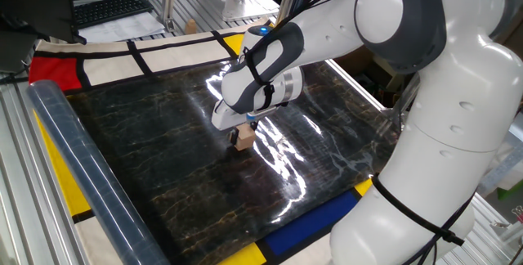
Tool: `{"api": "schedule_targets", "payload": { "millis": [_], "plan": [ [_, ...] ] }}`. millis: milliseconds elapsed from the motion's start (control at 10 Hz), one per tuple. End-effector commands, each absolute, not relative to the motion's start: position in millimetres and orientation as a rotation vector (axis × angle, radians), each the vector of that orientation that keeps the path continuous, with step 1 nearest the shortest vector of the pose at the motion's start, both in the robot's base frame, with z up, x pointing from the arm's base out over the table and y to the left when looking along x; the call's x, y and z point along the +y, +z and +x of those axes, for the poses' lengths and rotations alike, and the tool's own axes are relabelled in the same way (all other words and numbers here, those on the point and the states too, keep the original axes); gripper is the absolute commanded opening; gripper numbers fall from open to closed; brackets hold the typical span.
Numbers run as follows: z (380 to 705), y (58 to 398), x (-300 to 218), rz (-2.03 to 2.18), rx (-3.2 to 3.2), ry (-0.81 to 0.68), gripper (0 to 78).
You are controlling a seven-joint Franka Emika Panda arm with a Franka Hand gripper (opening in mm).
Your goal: Hold a small block with the gripper and sweep it from left to right on the table
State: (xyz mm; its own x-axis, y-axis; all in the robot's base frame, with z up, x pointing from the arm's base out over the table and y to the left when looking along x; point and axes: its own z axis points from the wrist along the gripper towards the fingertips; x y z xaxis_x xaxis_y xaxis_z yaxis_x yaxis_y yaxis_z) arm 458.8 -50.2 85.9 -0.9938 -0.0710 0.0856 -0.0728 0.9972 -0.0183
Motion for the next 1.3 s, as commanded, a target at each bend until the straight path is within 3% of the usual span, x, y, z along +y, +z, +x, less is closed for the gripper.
{"api": "schedule_targets", "payload": {
  "millis": [100,1300],
  "plan": [
    [461,88,-51,0.254,-3.043,0.036,1.1],
    [458,63,-28,0.233,-3.061,0.036,1.1]
  ]
}}
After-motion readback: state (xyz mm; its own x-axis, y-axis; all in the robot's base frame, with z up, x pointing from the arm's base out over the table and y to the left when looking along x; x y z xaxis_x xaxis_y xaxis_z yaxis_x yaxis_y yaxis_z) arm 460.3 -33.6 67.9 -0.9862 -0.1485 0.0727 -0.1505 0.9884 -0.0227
